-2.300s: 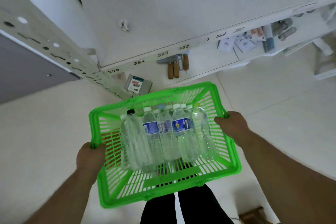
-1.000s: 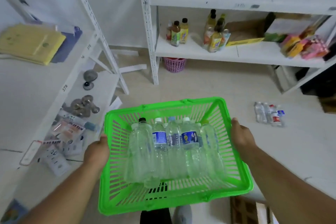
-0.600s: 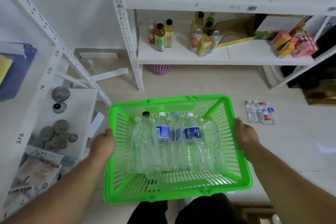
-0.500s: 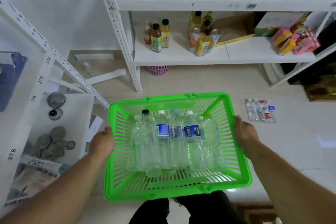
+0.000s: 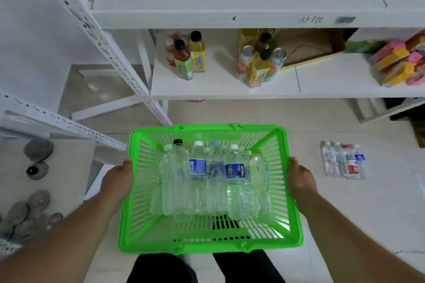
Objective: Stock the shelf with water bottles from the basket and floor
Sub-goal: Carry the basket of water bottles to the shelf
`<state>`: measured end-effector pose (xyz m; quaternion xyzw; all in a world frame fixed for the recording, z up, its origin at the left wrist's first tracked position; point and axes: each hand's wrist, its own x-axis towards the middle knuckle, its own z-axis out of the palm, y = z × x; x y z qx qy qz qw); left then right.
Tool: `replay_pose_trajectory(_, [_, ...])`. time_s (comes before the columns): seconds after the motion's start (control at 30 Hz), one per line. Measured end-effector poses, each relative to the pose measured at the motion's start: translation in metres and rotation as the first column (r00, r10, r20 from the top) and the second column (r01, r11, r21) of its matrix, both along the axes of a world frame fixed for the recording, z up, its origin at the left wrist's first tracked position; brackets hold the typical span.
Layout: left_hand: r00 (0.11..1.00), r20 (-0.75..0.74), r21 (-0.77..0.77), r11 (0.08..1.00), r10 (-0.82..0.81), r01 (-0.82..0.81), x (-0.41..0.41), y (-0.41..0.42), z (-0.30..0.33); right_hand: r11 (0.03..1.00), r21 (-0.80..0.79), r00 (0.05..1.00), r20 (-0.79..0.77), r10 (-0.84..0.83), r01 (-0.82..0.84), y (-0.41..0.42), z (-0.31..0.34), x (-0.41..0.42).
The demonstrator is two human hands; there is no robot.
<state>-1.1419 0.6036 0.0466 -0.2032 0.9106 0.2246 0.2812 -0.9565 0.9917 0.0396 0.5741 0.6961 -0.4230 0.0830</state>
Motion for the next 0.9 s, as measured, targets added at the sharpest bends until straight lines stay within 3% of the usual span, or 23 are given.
replay_pose_trajectory(0.2, [0.999, -0.032, -0.003, 1.000, 0.019, -0.019, -0.048, 0.043, -0.067, 0.999, -0.002, 0.997, 0.062, -0.048, 0.048, 0.041, -0.072, -0.052])
replay_pose_trajectory(0.53, [0.999, -0.049, -0.010, 1.000, -0.011, 0.010, -0.127, 0.076, -0.251, 0.993, 0.044, 0.988, 0.105, -0.110, 0.106, 0.074, -0.263, -0.130])
replay_pose_trajectory(0.6, [0.998, -0.063, -0.019, 1.000, 0.008, -0.009, -0.152, 0.081, -0.338, 0.989, 0.055, 0.986, 0.088, -0.142, 0.137, 0.079, -0.356, -0.153])
replay_pose_trajectory(0.9, [0.997, -0.071, -0.036, 0.999, -0.018, 0.015, -0.188, 0.085, -0.429, 0.993, 0.036, 0.987, 0.113, -0.112, 0.109, 0.081, -0.437, -0.186])
